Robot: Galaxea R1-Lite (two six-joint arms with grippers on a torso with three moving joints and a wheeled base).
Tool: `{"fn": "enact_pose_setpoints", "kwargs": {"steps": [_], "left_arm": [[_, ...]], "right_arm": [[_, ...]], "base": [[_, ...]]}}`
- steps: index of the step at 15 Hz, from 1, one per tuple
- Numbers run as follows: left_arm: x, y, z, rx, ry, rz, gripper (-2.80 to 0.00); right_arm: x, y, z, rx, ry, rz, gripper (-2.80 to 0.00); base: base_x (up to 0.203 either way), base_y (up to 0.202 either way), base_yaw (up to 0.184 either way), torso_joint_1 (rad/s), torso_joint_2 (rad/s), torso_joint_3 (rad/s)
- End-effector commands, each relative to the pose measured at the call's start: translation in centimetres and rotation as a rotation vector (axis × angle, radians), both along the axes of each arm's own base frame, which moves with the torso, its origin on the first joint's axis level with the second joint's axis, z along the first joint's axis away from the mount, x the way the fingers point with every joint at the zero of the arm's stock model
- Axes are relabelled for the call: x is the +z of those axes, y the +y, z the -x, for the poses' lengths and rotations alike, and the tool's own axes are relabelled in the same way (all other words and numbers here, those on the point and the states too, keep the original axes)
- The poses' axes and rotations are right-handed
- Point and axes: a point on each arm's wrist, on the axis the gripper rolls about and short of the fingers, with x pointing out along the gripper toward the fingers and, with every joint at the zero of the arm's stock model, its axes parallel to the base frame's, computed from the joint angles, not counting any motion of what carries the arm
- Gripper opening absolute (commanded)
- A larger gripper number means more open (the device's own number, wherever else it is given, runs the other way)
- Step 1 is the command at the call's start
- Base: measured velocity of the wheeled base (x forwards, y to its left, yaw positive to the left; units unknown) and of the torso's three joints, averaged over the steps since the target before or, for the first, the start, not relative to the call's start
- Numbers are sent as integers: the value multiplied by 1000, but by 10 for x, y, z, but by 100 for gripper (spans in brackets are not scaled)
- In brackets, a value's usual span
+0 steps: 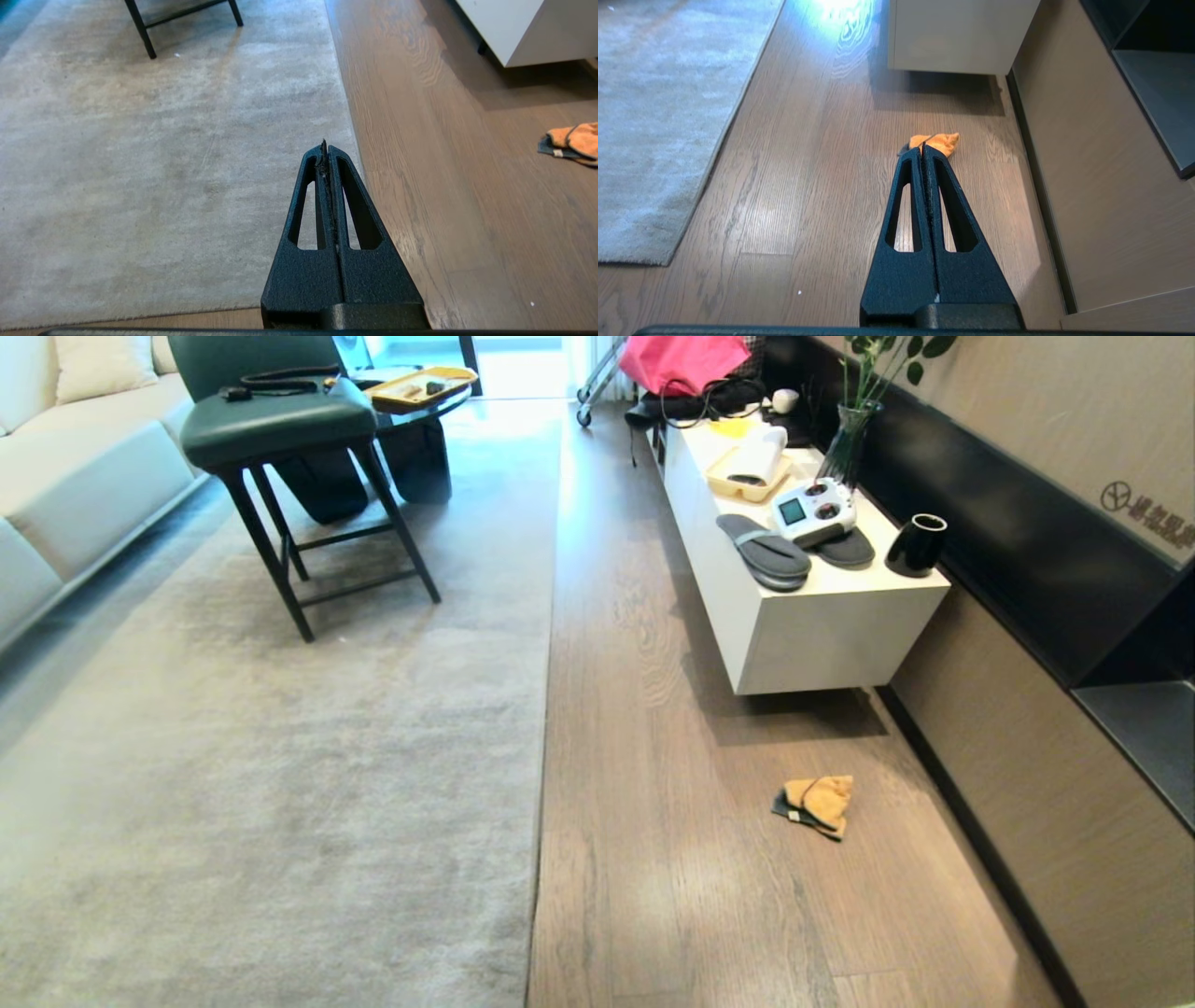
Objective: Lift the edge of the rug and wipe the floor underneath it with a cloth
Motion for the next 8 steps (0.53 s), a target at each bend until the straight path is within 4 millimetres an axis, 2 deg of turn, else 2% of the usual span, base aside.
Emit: {"fn": "enact_pose_setpoints", "kwargs": {"steps": [1,5,8], "left_arm": [[0,0,0,0,0,1,-280],[0,0,0,0,0,-1,-280],[0,0,0,0,0,-1,-280]], "right_arm": [[0,0,0,1,1,1,-280],[0,0,0,1,1,1,-280],[0,0,0,1,1,1,-280]], "base": [[0,0,0,2,2,209],[0,0,0,0,2,181],[0,0,0,0,0,0]]}}
